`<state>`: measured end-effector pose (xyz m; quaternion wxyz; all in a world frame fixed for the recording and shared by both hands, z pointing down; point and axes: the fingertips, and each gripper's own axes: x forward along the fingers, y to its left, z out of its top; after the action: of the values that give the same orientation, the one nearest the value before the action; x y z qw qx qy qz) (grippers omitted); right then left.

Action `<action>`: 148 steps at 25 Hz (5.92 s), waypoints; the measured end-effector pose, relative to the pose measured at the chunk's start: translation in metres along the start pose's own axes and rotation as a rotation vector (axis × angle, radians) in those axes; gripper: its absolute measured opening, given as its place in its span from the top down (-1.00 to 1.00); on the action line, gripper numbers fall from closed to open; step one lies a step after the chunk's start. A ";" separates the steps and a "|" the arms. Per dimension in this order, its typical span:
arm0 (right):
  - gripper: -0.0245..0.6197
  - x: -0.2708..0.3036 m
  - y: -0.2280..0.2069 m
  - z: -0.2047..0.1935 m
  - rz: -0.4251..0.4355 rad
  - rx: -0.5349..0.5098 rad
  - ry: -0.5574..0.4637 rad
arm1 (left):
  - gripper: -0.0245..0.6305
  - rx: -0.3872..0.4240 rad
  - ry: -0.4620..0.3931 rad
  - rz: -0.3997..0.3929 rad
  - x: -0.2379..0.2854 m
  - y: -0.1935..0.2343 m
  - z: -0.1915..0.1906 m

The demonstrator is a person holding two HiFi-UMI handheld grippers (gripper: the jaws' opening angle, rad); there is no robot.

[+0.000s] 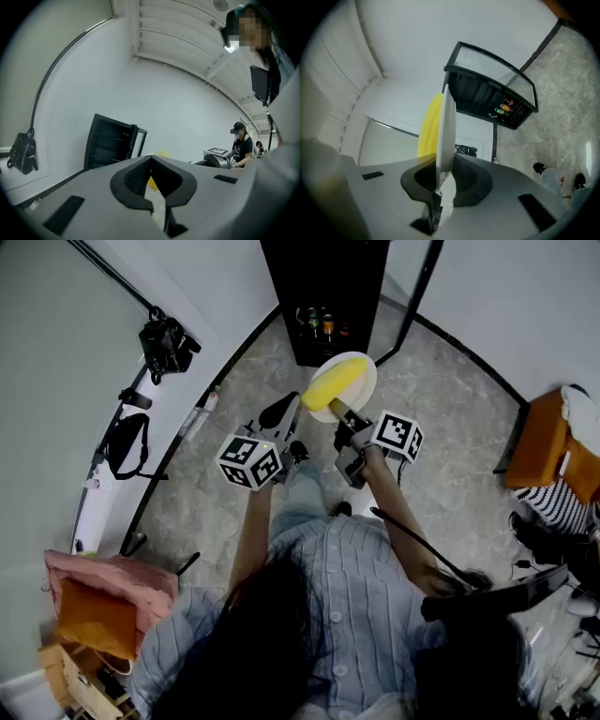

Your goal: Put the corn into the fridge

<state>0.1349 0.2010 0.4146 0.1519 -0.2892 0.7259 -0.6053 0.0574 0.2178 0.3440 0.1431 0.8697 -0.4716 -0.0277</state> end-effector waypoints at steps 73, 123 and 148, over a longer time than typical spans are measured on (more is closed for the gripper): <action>0.76 0.288 -0.065 0.142 -0.114 0.089 -0.106 | 0.90 -0.063 0.152 -0.207 0.163 0.286 0.008; 0.76 0.412 -0.219 0.287 -0.156 0.103 -0.121 | 0.90 -0.061 0.171 -0.240 0.314 0.373 -0.050; 0.76 0.453 -0.282 0.335 -0.223 0.185 -0.132 | 0.90 -0.079 0.211 -0.245 0.336 0.378 -0.065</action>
<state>0.0358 -0.3658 0.6718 0.1570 -0.3920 0.6189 -0.6623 -0.0521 -0.2407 0.5392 0.2217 0.9123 -0.3431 0.0280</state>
